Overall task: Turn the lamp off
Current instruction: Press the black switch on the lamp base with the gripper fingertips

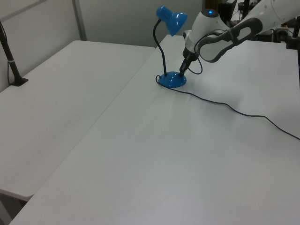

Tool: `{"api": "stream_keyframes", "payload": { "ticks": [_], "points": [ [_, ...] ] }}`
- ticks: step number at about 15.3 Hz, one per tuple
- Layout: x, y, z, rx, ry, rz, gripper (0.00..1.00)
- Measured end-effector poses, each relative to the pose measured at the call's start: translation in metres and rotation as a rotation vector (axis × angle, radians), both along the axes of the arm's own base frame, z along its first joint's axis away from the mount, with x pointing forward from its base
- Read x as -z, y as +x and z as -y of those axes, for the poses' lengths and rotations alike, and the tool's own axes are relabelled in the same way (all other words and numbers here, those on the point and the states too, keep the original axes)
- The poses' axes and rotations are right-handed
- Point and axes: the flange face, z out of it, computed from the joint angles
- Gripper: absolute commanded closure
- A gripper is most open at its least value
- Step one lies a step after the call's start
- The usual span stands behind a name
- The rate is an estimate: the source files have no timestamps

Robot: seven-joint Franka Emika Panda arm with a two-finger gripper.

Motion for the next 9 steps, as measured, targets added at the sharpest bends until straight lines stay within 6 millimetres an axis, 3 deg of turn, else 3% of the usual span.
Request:
{"api": "stream_keyframes", "payload": {
  "ticks": [9],
  "points": [
    [0.015, -0.018, 0.013, 0.019, 0.007, -0.042, 1.00]
  ]
}}
